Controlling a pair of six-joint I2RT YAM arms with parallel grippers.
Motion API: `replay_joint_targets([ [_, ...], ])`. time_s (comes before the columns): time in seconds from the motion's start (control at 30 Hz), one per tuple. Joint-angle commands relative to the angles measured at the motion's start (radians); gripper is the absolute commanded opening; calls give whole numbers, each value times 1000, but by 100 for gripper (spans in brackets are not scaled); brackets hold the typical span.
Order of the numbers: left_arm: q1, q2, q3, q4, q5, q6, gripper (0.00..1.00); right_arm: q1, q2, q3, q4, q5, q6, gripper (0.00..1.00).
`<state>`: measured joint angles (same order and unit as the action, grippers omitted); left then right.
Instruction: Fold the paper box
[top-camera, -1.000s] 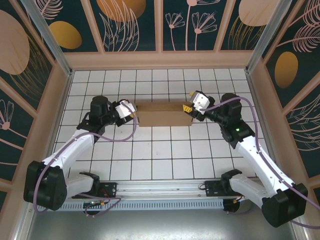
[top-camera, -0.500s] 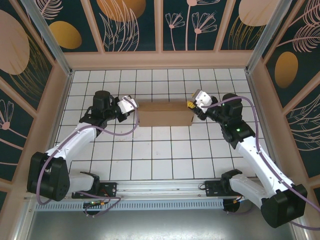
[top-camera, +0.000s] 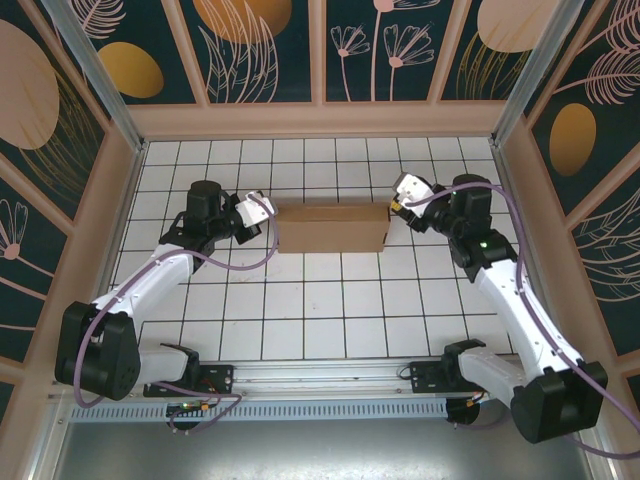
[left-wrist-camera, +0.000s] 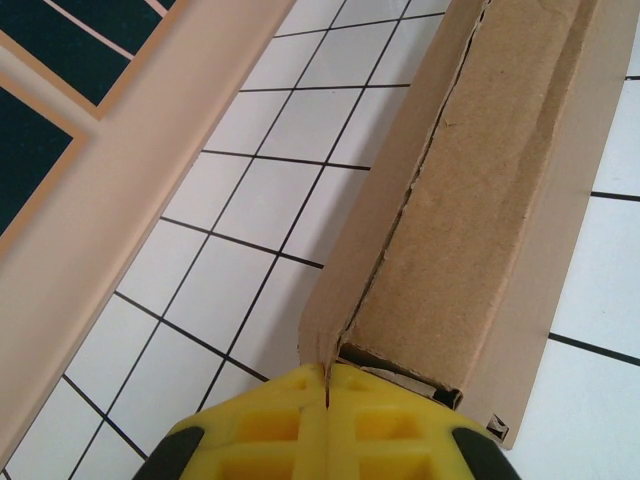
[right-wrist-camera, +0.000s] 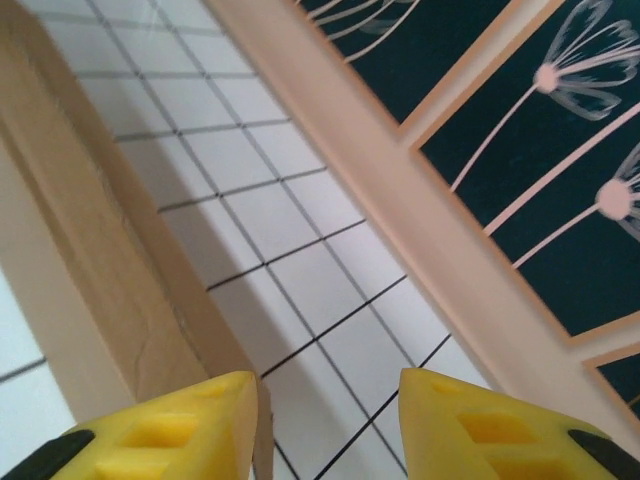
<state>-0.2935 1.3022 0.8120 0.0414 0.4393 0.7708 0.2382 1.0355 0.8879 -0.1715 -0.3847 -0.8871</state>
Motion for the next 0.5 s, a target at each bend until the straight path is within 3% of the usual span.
replay_joint_targets([
  [0.0, 3, -11, 6, 4, 8, -2, 0, -36, 42, 24, -78, -104, -158, 44],
  [0.2, 4, -26, -22, 38, 22, -29, 0, -56, 123, 47, -132, -123, -222, 49],
  [0.47, 3, -49, -37, 54, 18, -33, 0, -59, 146, 40, -105, -94, -202, 40],
])
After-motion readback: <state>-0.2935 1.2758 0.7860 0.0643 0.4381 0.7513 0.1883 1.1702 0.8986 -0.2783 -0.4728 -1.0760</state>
